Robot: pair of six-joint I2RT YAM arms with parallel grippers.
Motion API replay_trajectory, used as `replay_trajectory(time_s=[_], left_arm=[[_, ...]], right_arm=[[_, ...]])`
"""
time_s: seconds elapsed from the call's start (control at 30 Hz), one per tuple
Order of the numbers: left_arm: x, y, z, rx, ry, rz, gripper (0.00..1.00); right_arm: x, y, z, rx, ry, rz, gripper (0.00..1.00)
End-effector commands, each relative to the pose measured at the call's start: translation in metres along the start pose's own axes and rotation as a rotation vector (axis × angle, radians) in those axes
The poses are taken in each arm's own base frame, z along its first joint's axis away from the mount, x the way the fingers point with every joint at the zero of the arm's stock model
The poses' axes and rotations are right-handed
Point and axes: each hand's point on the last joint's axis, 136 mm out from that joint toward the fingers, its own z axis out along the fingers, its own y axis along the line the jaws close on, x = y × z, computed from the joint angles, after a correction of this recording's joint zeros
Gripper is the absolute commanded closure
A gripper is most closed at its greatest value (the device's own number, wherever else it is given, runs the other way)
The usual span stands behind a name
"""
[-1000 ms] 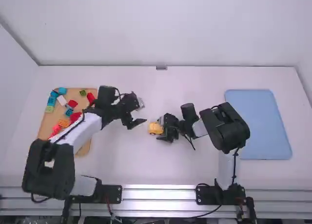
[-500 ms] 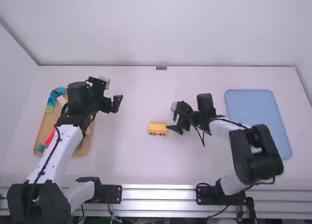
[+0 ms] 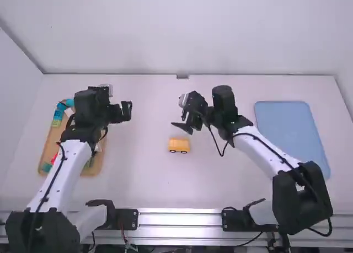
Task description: Assemble lego blocks to make yellow taxi
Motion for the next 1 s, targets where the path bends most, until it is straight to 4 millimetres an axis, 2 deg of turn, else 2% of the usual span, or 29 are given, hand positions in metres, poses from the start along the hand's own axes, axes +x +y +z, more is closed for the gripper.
replay_trajectory(time_s=[0.0,0.07,0.17,0.33,0.5,0.63,0.83,0.97], left_arm=[[-0.030,0.029,-0.025,-0.204,-0.096,-0.136,0.01],[-0.030,0.041,-0.035,-0.287,-0.079,-0.161,0.01],[-0.031,0.046,-0.047,-0.341,-0.051,-0.174,0.01],[-0.039,0.063,-0.073,-0.477,-0.061,-0.237,0.01],[-0.048,0.079,-0.100,-0.601,-0.099,-0.277,0.01],[-0.048,0.099,-0.114,-0.663,-0.102,-0.333,0.01],[-0.034,0.141,-0.130,-0.666,-0.068,-0.478,0.01],[-0.019,0.174,-0.152,-0.738,-0.084,-0.643,0.01]], right_arm=[[-0.033,-0.008,0.009,0.017,-0.027,-0.029,0.02],[-0.051,-0.006,0.023,-0.018,-0.040,-0.040,0.01],[-0.066,-0.009,0.041,-0.058,-0.040,0.008,0.02],[-0.077,-0.010,0.080,-0.143,-0.012,0.030,0.01],[-0.091,0.000,0.103,-0.228,-0.051,0.019,0.01],[-0.094,0.005,0.111,-0.266,-0.073,-0.018,0.01],[-0.094,0.008,0.115,-0.273,-0.081,-0.060,0.02],[-0.092,0.005,0.116,-0.253,-0.065,-0.047,0.01]])
